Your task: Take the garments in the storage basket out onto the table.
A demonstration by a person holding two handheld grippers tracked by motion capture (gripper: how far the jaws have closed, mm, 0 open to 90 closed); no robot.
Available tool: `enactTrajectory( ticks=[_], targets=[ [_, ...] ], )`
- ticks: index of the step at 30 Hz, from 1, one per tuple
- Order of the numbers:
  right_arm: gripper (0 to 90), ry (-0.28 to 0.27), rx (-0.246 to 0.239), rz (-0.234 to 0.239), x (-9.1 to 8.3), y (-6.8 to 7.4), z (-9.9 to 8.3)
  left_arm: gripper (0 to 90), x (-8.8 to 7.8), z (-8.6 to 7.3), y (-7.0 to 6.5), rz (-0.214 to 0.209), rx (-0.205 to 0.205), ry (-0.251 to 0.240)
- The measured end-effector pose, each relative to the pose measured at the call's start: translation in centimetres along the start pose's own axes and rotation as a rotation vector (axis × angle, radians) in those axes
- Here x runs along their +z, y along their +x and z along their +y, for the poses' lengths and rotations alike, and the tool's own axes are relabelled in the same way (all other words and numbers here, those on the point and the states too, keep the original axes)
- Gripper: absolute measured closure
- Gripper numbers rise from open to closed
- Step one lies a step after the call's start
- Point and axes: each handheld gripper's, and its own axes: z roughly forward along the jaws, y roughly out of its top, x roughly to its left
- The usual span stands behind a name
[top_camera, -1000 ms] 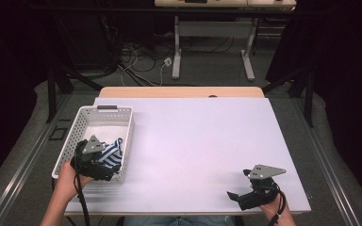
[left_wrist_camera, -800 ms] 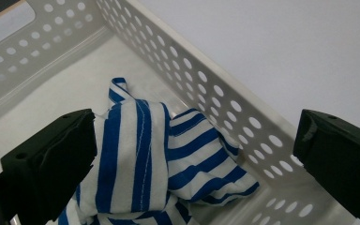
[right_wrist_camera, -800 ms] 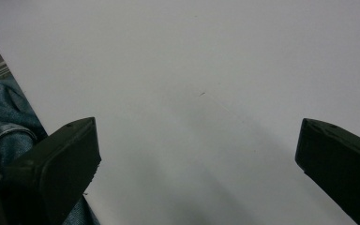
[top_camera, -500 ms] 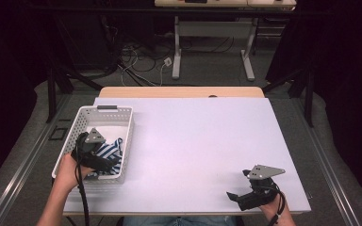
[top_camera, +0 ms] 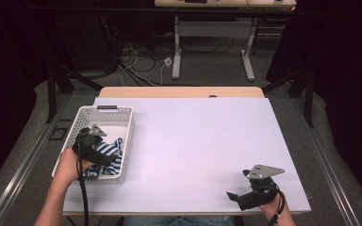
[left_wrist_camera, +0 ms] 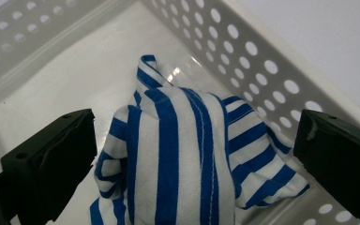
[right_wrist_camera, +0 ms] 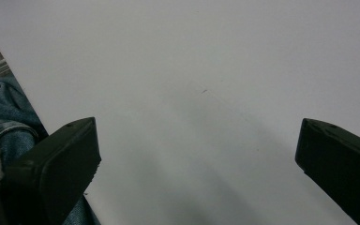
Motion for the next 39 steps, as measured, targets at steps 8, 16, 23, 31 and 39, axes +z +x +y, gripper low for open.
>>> enactTrajectory(
  ticks=[8,16,23,31,39],
  targets=[
    [0.0,0.001,-0.009,0.004,0.0,0.0,0.0,0.0,0.7,0.0,0.6,-0.009,-0.018,0.078],
    [0.0,0.0,-0.005,0.002,0.0,0.0,0.0,0.0,1.6,0.2,1.1,-0.008,-0.028,0.16],
    [0.0,0.003,0.0,-0.001,0.0,0.0,0.0,0.0,2.3,0.3,1.3,-0.013,-0.049,0.237],
    [0.0,-0.003,0.0,-0.003,0.1,0.0,0.0,1.2,2.7,0.4,1.5,-0.03,-0.058,0.298],
    [0.0,0.007,0.003,-0.004,0.0,0.0,0.0,5.7,3.1,0.2,1.4,-0.038,-0.056,0.337]
  ],
)
